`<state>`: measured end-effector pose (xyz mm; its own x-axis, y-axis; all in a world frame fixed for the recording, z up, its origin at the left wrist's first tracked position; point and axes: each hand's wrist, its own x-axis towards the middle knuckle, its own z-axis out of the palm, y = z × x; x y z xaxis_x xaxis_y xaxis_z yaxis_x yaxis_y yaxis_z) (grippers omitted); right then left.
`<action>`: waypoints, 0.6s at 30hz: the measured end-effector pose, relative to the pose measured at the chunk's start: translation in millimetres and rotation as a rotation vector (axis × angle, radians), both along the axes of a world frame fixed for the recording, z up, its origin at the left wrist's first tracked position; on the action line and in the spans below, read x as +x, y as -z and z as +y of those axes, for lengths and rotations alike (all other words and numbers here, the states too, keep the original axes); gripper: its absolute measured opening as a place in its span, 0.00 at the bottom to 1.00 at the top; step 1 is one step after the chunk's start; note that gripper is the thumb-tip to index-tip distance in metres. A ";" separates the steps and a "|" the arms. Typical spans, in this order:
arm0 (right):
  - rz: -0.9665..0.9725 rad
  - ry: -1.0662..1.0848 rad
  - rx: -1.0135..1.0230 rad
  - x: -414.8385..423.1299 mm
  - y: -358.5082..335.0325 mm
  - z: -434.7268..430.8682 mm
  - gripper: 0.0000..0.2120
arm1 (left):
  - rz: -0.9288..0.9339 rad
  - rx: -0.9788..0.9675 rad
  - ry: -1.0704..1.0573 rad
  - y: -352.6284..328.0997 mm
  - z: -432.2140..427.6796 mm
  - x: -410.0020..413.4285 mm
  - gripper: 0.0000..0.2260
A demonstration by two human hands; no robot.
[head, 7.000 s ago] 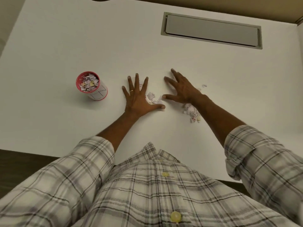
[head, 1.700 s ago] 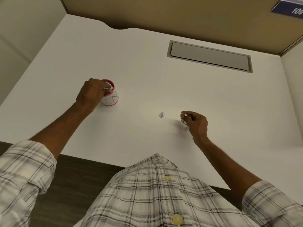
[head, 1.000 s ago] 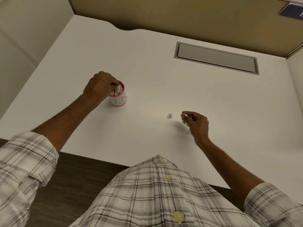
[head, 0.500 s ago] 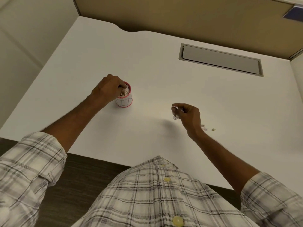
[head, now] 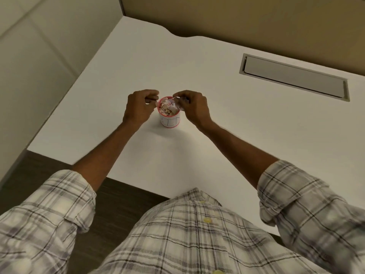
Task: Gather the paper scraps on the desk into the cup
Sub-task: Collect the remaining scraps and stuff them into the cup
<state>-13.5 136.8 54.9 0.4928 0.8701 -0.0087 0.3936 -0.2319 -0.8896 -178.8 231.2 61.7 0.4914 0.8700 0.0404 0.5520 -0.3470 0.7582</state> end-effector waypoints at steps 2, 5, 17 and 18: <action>-0.104 -0.043 -0.032 -6.8 2.7 10.4 0.12 | -0.055 -0.073 -0.044 1.4 0.4 -2.9 0.16; -0.233 -0.134 -0.066 -12.3 7.7 16.8 0.15 | -0.075 -0.096 -0.057 3.6 0.3 -6.7 0.16; -0.313 -0.341 -0.030 -11.3 21.2 5.6 0.29 | -0.011 -0.046 0.031 12.6 -6.6 0.4 0.16; -0.296 -0.327 -0.025 -10.8 20.8 6.8 0.30 | -0.004 -0.045 0.032 13.1 -6.7 1.6 0.16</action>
